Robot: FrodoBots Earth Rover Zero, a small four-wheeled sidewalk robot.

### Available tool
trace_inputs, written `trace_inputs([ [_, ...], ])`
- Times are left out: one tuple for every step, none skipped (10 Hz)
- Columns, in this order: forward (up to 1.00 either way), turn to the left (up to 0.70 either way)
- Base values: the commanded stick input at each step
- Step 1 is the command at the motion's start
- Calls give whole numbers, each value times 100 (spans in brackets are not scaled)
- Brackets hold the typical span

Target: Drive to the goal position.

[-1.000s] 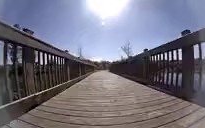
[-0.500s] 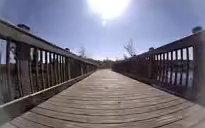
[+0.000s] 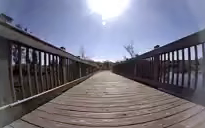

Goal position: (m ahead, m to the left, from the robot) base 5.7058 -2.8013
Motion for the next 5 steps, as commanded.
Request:
trace_inputs([
  [0, -68],
  [0, -40],
  [0, -12],
  [0, 0],
  [0, 0],
])
